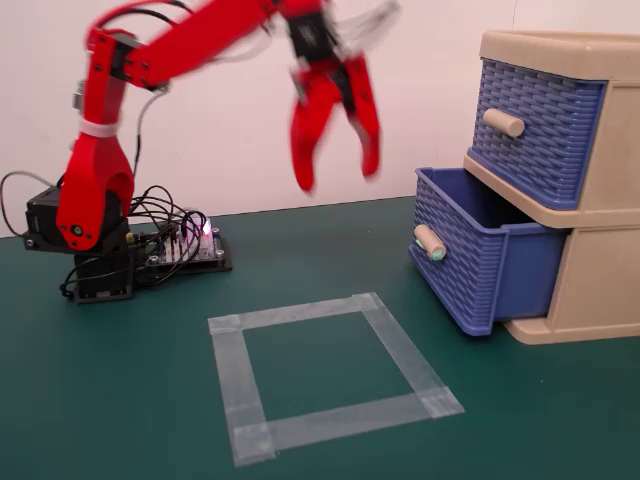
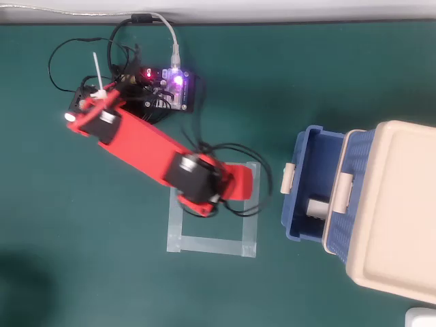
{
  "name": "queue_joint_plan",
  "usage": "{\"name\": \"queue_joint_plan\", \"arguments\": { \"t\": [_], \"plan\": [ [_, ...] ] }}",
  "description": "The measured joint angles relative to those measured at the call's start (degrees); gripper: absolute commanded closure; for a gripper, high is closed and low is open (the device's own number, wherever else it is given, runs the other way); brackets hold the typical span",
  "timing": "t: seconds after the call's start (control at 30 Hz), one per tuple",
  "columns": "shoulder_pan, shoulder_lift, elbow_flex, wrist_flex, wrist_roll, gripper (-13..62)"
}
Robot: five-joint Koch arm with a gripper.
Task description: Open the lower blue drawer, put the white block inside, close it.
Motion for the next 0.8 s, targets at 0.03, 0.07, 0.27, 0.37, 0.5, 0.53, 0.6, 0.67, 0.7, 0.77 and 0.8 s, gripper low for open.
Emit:
{"name": "queue_joint_plan", "arguments": {
  "t": [0.03,0.07,0.27,0.37,0.5,0.53,0.6,0.67,0.7,0.77,0.8],
  "plan": [
    [-0.1,-1.5,0.0,-1.5,-1.0,15.7],
    [-0.1,-2.5,-0.1,-3.0,-1.5,15.7],
    [-0.6,-7.2,-6.2,-11.0,-3.0,15.7],
    [-1.6,-14.0,-9.1,-19.4,-3.3,15.7],
    [-1.5,-20.7,-13.2,-32.3,-3.4,15.7],
    [-1.6,-21.0,-13.3,-34.3,-3.4,15.8],
    [-1.6,-21.2,-14.0,-35.5,-3.4,15.8],
    [-1.5,-21.7,-15.3,-35.5,-3.3,15.7],
    [-1.5,-21.9,-15.9,-35.4,-3.3,15.7],
    [-1.5,-22.1,-16.3,-35.4,-3.3,15.5],
    [-1.5,-22.1,-16.4,-35.2,-3.3,15.5]
  ]
}}
